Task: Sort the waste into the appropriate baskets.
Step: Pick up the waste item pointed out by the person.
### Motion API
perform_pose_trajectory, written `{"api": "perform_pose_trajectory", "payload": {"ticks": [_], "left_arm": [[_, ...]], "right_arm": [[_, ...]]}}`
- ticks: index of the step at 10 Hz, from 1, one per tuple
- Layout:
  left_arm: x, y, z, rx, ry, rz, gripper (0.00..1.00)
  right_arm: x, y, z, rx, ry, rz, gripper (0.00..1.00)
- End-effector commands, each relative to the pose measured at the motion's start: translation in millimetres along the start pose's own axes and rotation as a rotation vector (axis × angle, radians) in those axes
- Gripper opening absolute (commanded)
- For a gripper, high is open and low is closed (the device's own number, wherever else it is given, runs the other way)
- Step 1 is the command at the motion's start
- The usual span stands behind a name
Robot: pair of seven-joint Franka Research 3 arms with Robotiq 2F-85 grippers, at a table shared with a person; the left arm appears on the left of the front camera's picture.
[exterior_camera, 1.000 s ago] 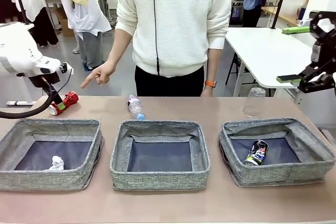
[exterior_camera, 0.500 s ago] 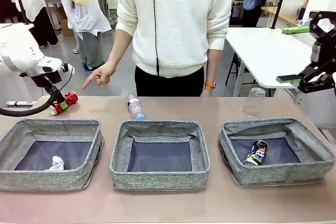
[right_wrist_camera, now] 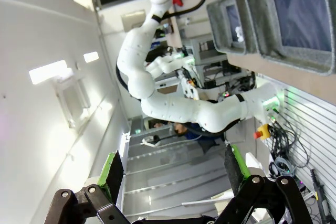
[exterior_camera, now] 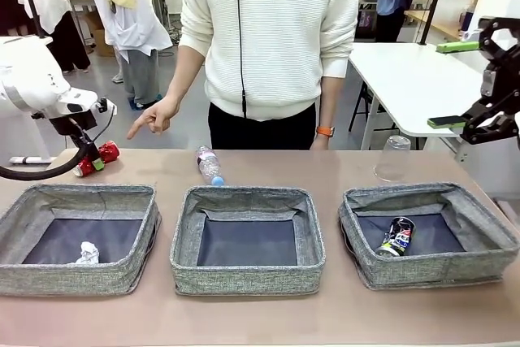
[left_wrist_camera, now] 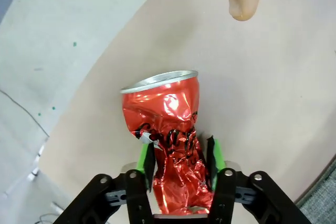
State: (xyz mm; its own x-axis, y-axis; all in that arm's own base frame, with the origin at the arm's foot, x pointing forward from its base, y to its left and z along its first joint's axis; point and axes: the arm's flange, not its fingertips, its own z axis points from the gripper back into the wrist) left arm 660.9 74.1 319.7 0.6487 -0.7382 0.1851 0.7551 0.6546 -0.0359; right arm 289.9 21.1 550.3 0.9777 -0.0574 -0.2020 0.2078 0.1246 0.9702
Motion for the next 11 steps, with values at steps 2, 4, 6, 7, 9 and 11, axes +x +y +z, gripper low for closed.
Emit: {"api": "perform_pose_trajectory", "payload": {"ticks": [2,4,6,7,9,11], "left_arm": [[2,0,8,-0.020,0.006,-0.011,0.05],[0,0,8,-0.029,0.005,-0.020,0.00],[-2,-1,10,-0.031,0.003,-0.009,0.00],[-4,-3,18,-0.049,-0.010,0.034,0.00],[-15,-29,94,-0.016,-0.026,0.233,0.00],[-21,-90,170,0.028,-0.185,0.711,0.00]], "right_arm": [[-1,5,0,-0.002,0.003,-0.003,1.00],[-1,5,0,-0.002,0.003,-0.003,1.00],[-1,5,0,-0.002,0.003,-0.003,1.00],[-1,5,0,-0.002,0.003,-0.003,1.00],[-1,5,0,-0.002,0.003,-0.003,1.00],[-1,5,0,-0.002,0.003,-0.003,1.00]]}}
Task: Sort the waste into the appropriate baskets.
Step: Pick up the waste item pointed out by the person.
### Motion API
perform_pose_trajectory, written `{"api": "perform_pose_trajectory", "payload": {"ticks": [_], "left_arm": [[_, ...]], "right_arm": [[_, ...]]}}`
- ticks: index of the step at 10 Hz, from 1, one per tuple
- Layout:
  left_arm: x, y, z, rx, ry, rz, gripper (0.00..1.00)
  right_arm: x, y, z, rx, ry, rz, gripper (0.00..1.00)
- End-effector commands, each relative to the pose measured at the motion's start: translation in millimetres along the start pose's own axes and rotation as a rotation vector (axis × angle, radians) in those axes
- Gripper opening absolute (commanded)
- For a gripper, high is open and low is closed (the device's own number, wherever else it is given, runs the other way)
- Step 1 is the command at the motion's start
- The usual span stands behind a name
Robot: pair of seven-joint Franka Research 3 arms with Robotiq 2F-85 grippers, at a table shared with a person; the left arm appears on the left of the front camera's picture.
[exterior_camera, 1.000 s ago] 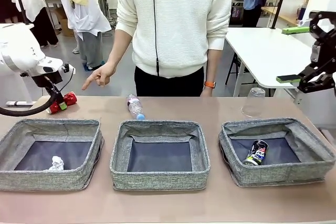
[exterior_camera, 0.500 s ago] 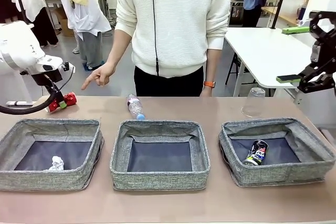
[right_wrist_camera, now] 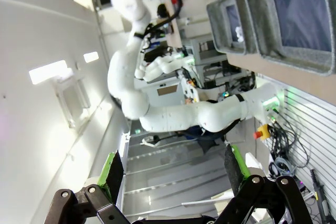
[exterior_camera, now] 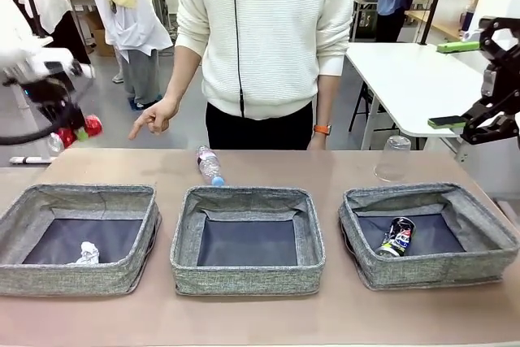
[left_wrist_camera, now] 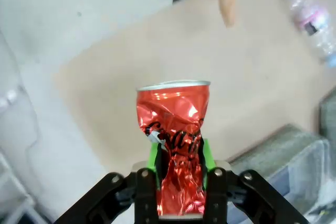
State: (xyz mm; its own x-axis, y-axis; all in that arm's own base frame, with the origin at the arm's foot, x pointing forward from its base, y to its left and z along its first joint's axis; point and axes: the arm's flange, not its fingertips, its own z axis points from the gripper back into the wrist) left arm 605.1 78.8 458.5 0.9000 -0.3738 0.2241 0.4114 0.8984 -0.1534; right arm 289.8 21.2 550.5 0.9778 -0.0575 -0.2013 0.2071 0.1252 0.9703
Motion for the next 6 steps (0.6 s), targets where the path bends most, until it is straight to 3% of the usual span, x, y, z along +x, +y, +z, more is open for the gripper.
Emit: {"api": "perform_pose_trajectory", "payload": {"ticks": [1,4,5,6], "left_arm": [[-44,-67,47,0.016,-0.175,0.375,0.00],[-110,-130,55,-0.122,-0.293,0.461,0.00],[-114,-128,43,-0.098,-0.229,0.288,0.00],[-89,-117,74,-0.122,-0.208,0.472,0.00]], "right_arm": [[-1,5,0,-0.002,0.004,-0.004,1.00],[-1,5,0,-0.002,0.004,-0.004,1.00],[-1,5,0,-0.002,0.004,-0.004,1.00],[-1,5,0,-0.002,0.004,-0.004,1.00]]}}
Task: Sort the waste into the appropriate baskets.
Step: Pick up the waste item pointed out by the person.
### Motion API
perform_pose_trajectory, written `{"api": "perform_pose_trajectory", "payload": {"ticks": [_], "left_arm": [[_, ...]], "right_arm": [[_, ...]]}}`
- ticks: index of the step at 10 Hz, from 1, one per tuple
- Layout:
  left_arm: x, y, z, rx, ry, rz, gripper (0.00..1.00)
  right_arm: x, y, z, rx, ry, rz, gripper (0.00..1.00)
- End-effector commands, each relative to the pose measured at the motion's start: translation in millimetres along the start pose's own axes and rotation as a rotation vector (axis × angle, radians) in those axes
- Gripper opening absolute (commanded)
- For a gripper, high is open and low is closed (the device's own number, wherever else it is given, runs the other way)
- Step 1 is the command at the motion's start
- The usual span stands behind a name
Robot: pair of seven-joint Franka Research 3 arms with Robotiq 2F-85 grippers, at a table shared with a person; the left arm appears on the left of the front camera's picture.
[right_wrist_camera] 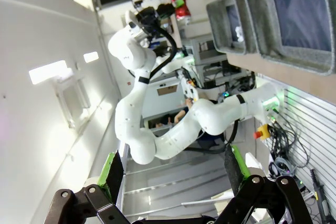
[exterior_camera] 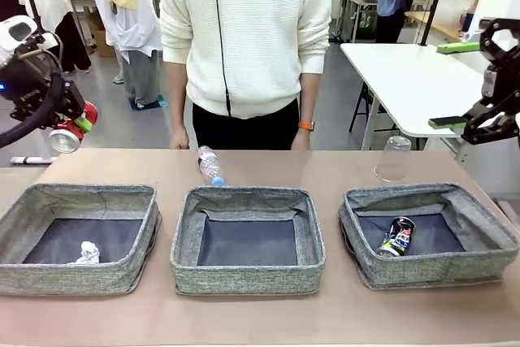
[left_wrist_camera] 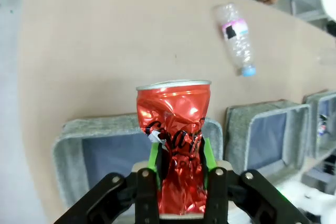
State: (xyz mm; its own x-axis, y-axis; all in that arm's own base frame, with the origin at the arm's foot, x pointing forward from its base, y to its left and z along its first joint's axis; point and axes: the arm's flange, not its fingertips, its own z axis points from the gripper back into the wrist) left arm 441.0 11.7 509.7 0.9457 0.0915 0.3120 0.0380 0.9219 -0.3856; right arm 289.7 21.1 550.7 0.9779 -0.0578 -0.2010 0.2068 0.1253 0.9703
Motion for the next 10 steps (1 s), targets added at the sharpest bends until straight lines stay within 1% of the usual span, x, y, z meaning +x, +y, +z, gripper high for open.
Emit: {"api": "perform_pose_trajectory", "payload": {"ticks": [1,4,5,6,7,8,9,10], "left_arm": [[30,6,12,0.008,0.008,0.045,0.00],[30,6,12,0.008,0.008,0.045,0.00],[26,9,9,0.001,-0.007,0.030,0.34],[32,-14,22,0.002,-0.019,0.094,0.34],[35,-49,45,0.023,-0.072,0.148,0.34],[34,-97,71,0.028,-0.086,0.175,0.34],[30,-129,82,-0.018,-0.060,0.174,0.34],[31,-179,92,0.054,0.002,0.260,0.34]], "right_arm": [[-1,5,0,-0.002,0.004,-0.004,1.00],[-1,5,0,-0.002,0.004,-0.004,1.00],[-1,5,0,-0.002,0.004,-0.004,1.00],[-1,5,0,-0.002,0.004,-0.004,1.00],[-1,5,0,-0.002,0.004,-0.004,1.00],[-1,5,0,-0.002,0.004,-0.004,1.00],[-1,5,0,-0.002,0.004,-0.004,1.00],[-1,5,0,-0.002,0.004,-0.004,1.00]]}}
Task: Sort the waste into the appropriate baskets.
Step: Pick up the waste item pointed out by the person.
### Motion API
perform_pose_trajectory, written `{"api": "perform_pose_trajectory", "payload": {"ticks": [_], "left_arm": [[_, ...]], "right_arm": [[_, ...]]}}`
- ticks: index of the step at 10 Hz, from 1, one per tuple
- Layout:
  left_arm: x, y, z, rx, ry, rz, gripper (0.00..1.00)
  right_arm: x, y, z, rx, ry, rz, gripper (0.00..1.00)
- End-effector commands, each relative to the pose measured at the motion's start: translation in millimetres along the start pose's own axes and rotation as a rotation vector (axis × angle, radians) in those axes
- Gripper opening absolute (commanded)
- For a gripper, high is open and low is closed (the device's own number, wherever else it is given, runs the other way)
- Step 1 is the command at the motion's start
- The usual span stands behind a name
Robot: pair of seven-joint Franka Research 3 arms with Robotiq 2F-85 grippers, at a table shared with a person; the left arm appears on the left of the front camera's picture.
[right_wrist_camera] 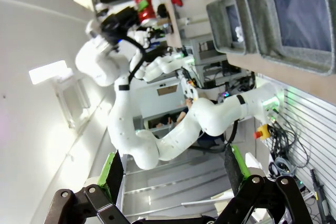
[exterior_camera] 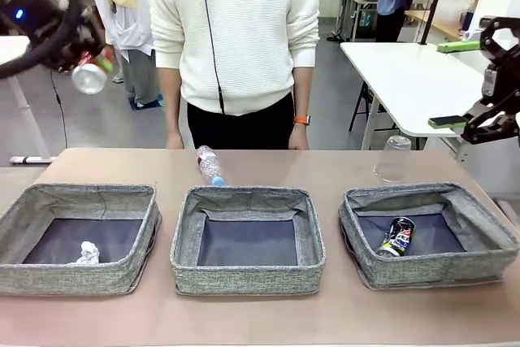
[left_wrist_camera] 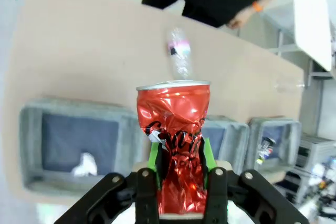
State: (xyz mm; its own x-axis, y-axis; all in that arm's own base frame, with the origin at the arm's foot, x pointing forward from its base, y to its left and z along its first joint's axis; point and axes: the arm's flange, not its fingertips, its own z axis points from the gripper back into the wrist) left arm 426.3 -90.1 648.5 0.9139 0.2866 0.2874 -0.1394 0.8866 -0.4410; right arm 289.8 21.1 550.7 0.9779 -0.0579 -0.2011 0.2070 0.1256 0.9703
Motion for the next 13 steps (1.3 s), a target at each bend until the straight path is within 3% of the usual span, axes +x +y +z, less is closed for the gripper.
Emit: {"api": "perform_pose_trajectory", "payload": {"ticks": [1,4,7,8,10,11,13], "left_arm": [[-1,-74,13,0.099,0.047,0.075,0.34],[-31,-187,22,0.151,0.067,0.030,0.34],[-54,-259,10,0.163,0.008,0.025,0.34],[-63,-278,4,0.155,0.051,-0.021,0.34],[-69,-296,0,0.102,0.117,-0.060,0.34],[-76,-277,-2,0.120,0.062,-0.040,0.34],[-76,-277,-2,0.120,0.062,-0.040,0.34]], "right_arm": [[-1,5,0,-0.001,0.004,-0.004,1.00],[-1,5,0,-0.001,0.004,-0.004,1.00],[-1,5,0,-0.001,0.004,-0.004,1.00],[-1,5,0,-0.001,0.004,-0.004,1.00],[-1,5,0,-0.001,0.004,-0.004,1.00],[-1,5,0,-0.001,0.004,-0.004,1.00],[-1,5,0,-0.001,0.004,-0.004,1.00]]}}
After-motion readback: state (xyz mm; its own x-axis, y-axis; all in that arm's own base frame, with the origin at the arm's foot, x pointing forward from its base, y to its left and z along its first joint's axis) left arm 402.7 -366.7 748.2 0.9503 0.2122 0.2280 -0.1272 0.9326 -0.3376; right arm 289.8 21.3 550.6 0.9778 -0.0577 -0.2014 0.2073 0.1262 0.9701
